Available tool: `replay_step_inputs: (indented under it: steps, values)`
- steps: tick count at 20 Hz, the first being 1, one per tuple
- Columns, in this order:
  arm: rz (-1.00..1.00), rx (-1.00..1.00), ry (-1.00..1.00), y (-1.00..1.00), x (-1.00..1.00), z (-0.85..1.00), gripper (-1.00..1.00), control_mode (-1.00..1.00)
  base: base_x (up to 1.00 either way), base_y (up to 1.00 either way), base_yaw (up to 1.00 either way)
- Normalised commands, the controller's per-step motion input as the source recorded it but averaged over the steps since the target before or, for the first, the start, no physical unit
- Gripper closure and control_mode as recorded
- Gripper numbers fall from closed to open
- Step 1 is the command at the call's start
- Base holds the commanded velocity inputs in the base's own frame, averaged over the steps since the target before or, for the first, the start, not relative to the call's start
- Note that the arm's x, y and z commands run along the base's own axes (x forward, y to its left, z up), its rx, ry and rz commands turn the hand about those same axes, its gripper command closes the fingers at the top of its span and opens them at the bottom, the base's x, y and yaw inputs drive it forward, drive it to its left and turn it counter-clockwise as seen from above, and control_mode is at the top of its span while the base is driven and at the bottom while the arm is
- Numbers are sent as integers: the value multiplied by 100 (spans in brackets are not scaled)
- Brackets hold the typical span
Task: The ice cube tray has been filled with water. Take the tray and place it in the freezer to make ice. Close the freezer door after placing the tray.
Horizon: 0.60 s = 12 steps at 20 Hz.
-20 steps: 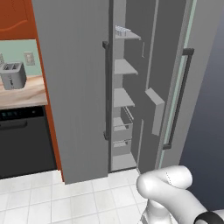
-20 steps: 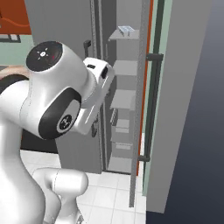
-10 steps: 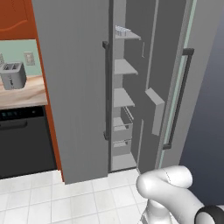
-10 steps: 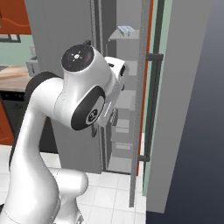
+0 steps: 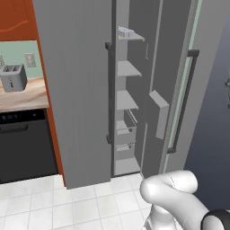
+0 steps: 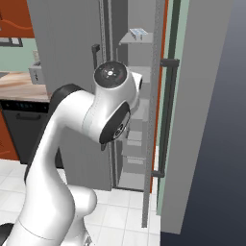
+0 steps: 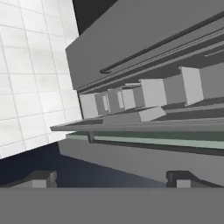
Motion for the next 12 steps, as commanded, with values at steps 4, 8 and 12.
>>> replay_step_inputs:
  steps: [4,8,12]
  values:
    - [24,0,0,0,44,-41,-100,-100,0,0,0]
    - [25,0,0,-5,37,-24,-100,-100,0,0,0]
    - [22,0,-1,-7,34,-16,-100,-100,0,0,0]
